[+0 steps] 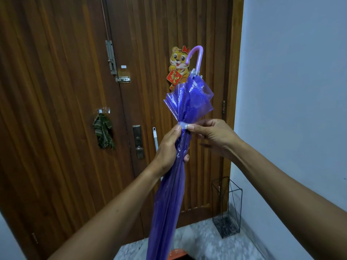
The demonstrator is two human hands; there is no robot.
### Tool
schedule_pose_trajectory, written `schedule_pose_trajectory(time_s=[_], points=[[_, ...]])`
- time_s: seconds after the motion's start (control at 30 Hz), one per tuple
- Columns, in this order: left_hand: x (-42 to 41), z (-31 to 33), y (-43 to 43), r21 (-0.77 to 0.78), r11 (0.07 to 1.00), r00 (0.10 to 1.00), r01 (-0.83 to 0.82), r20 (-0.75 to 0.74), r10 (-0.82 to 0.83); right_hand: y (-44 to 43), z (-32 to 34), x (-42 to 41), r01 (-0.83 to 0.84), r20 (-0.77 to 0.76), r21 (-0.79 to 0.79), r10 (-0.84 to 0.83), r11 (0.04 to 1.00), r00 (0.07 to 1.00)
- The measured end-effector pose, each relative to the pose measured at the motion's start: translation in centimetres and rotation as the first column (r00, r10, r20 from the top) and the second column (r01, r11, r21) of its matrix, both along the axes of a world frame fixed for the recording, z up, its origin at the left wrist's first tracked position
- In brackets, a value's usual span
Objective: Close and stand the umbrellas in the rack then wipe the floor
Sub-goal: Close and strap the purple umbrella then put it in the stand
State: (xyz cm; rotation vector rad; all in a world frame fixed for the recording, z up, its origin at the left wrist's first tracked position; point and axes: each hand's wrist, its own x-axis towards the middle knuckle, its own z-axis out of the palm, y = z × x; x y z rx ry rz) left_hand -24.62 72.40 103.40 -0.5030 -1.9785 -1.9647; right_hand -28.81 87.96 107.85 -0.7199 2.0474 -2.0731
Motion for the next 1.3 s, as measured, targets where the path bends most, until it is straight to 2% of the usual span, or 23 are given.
schedule_pose_trajectory(time_s=[0.13,0.23,0.33,0.43,0.6,0.67,0.8,0.93,1.07,1.2,1.3], points=[[-0.8,-0.7,2.5,-0.076,0.997,0.997,-0.030,-0.071,0.024,2.6,-0.4,-1.8,-0.034,-0.023,0.059,0.036,0.998,0.999],[-2.0,-1.6,3.6,-0.126,0.992,0.998,-0.012,-0.067,0.004,4.7,-0.6,-3.5,-0.057,0.022,0.110,0.055,0.992,0.998],[-4.3,-2.6,4.8,-0.178,0.984,0.999,-0.014,-0.050,0.005,6.4,-1.7,-5.9,-0.048,-0.045,0.084,0.051,0.995,0.998],[-7.6,-3.7,4.8,-0.304,0.951,0.994,-0.064,-0.104,0.033,6.9,-3.4,-8.3,0.022,-0.103,0.010,-0.020,1.000,0.994],[-14.2,-5.9,3.7,-0.435,0.899,0.999,-0.044,-0.037,0.031,7.0,-5.6,-14.7,0.133,-0.182,0.110,-0.111,0.985,0.977],[-17.6,-6.3,3.2,-0.379,0.925,1.000,-0.013,-0.007,0.011,6.7,-6.8,-17.9,0.207,-0.233,0.168,-0.165,0.964,0.958],[-25.8,-6.4,2.1,-0.087,0.985,0.970,0.147,0.205,-0.127,6.1,-8.5,-25.2,0.341,-0.328,0.203,-0.264,0.918,0.907],[-36.9,-6.5,2.0,0.085,0.987,0.962,0.139,0.225,-0.155,6.4,-8.7,-36.0,0.317,-0.345,0.263,-0.218,0.911,0.913],[-45.4,-6.5,3.4,0.077,0.976,0.945,0.204,0.245,-0.217,7.5,-9.3,-42.7,0.298,-0.325,0.345,-0.185,0.890,0.928],[-54.4,-9.5,6.2,0.060,0.973,0.922,0.225,0.310,-0.232,9.1,-12.9,-49.9,0.399,-0.268,0.288,-0.326,0.871,0.906],[-60.1,-13.4,8.1,0.049,0.975,0.904,0.216,0.367,-0.218,10.6,-17.0,-55.3,0.438,-0.204,0.322,-0.390,0.840,0.898]])
